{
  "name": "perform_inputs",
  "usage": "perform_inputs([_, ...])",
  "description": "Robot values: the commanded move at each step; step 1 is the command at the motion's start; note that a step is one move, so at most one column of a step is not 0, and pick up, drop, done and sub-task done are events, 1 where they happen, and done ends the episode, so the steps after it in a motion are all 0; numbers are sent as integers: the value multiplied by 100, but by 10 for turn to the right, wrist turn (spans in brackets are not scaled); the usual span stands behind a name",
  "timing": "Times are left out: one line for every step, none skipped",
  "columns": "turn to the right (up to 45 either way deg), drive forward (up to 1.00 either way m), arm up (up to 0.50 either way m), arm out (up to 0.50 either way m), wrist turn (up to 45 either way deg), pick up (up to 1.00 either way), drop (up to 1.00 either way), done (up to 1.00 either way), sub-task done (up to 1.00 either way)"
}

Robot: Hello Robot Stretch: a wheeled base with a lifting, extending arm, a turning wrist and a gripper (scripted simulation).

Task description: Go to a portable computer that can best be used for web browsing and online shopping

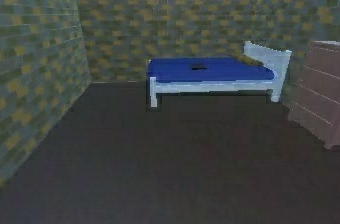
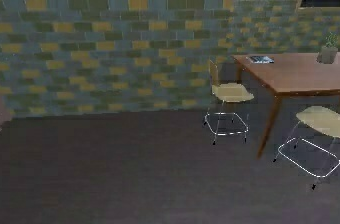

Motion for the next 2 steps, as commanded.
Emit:
perform_inputs([0, 100, 0, 0, 0, 0, 0, 0, 0])
perform_inputs([0, 100, 0, 0, 0, 0, 0, 0, 0])
